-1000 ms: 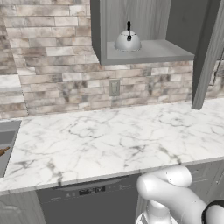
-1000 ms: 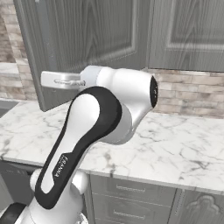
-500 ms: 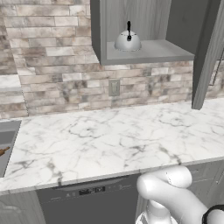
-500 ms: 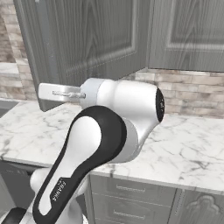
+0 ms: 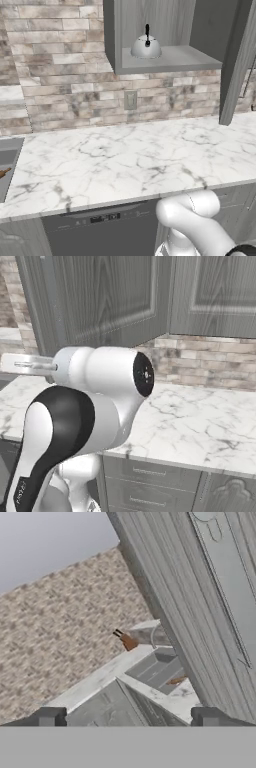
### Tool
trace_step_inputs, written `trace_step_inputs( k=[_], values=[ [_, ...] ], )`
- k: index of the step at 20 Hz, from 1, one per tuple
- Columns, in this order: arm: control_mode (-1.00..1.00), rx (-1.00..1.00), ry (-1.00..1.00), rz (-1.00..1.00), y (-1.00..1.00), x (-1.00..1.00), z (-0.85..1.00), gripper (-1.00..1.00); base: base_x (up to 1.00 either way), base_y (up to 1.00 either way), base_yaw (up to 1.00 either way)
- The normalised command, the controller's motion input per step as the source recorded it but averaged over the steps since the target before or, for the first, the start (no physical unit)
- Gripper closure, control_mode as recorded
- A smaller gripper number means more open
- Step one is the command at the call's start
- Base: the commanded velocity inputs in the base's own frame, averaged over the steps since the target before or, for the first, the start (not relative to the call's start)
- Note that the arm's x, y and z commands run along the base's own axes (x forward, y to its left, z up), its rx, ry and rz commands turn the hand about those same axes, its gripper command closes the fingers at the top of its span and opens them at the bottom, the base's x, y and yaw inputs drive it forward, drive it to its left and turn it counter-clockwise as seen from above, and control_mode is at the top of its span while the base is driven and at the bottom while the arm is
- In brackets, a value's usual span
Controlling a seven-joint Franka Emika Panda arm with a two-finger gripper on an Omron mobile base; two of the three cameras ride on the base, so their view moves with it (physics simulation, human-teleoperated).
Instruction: Open the cabinet, pick the kettle from the cabinet, and place it in the sink.
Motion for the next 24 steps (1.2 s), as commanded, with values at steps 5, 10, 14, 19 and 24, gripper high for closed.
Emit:
trace_step_inputs(
  k=[5,10,14,19,24],
  values=[
    [-1.0,-0.08,0.0,-0.1,0.47,-0.31,-0.08,-1.0,0.0,0.0,0.0],
    [-1.0,-0.07,0.0,-0.2,0.4,-0.21,-0.01,-1.0,0.0,0.0,0.0],
    [-1.0,-0.07,0.03,-0.3,0.32,-0.26,0.0,-1.0,0.0,0.0,0.0],
    [-1.0,-0.11,0.04,-0.4,0.32,-0.06,0.0,-1.0,0.0,0.0,0.0],
    [-1.0,-0.14,0.06,-0.44,0.33,0.04,0.0,-1.0,0.0,0.0,0.0]
  ],
)
